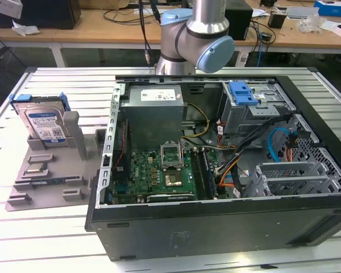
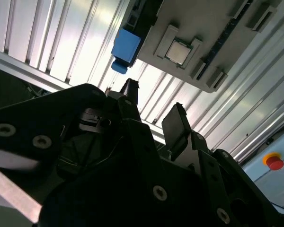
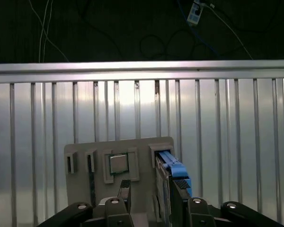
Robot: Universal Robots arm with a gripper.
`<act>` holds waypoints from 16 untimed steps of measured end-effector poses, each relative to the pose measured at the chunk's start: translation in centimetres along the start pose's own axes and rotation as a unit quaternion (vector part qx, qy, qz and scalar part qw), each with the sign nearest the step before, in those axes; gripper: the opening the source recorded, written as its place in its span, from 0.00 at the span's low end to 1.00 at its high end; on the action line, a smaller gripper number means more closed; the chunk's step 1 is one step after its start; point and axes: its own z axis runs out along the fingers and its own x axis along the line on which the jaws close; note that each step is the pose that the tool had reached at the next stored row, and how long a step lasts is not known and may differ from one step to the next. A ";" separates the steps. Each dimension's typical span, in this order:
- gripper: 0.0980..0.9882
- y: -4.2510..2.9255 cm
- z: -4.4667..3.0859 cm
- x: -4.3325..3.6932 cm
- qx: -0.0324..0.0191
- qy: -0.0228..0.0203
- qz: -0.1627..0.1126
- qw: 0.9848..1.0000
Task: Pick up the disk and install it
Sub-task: 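Pick up the disk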
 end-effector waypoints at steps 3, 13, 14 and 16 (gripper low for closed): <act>0.43 -0.32 0.04 -0.44 0.000 0.000 -0.004 1.000; 0.43 -0.96 1.45 -2.35 -0.001 0.003 -0.033 0.999; 0.43 -1.03 1.68 -2.43 -0.001 0.003 -0.036 0.999; 0.43 -1.46 2.22 -2.54 -0.001 0.005 -0.041 0.999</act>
